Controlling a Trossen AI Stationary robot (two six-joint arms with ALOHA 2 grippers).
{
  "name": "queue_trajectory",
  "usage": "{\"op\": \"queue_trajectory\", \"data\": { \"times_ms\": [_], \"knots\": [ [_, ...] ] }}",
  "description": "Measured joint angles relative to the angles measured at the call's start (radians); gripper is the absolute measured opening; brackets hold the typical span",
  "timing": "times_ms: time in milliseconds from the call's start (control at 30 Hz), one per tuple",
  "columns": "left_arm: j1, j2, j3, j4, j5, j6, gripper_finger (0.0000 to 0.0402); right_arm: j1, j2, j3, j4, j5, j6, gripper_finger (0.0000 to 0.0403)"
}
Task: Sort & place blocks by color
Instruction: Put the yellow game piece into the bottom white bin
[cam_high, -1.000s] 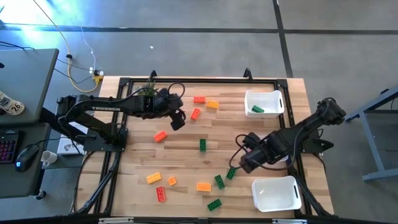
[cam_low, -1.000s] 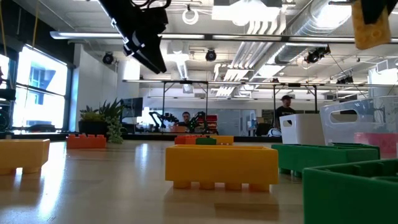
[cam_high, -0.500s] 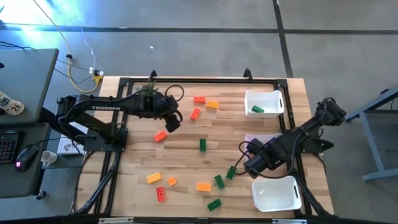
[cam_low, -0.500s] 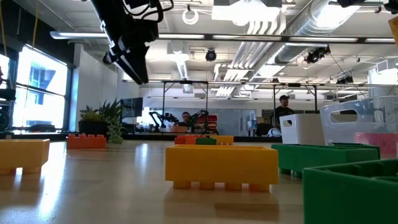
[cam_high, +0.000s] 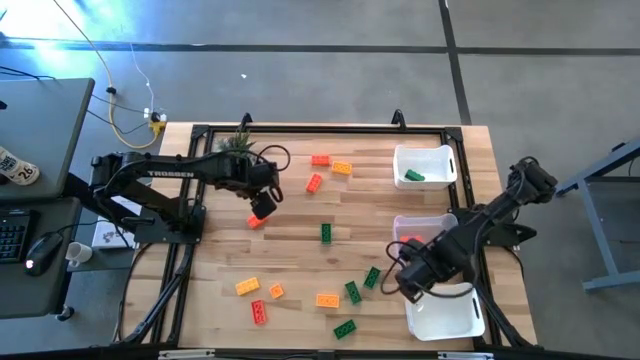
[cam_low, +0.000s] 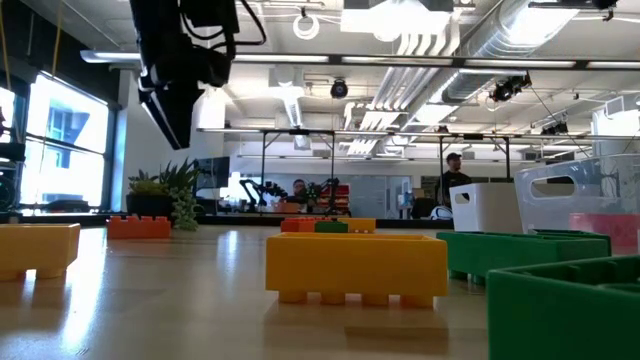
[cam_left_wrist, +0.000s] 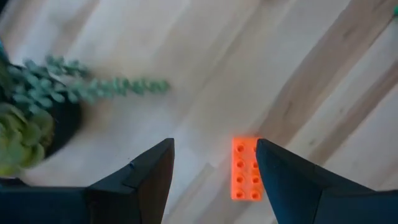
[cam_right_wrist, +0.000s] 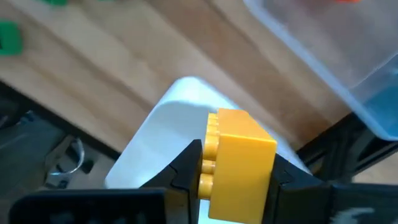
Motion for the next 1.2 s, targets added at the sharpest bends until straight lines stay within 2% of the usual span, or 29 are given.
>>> {"op": "queue_trajectory", "data": {
  "times_ms": [300,600,733,933,1200],
  "knots": [
    [0.0,0.0,-0.06,0.0,0.087,-0.087,0.0213,0.164,0.0,-0.002,0.06,0.004,0.321,0.0078],
    [0.0,0.0,-0.132,0.001,0.158,-0.09,0.0213,0.254,0.001,-0.097,0.307,-0.006,0.553,0.0078],
    [0.0,0.0,-0.163,0.019,0.181,-0.088,0.0213,0.26,0.001,-0.138,0.37,-0.007,0.571,0.0078],
    [0.0,0.006,-0.203,0.105,0.208,-0.064,0.0213,0.26,0.001,-0.156,0.374,-0.006,0.57,0.0088],
    [-0.001,0.032,-0.232,0.184,0.243,-0.061,0.0213,0.259,0.001,-0.156,0.375,-0.006,0.57,0.0142]
  ]
}}
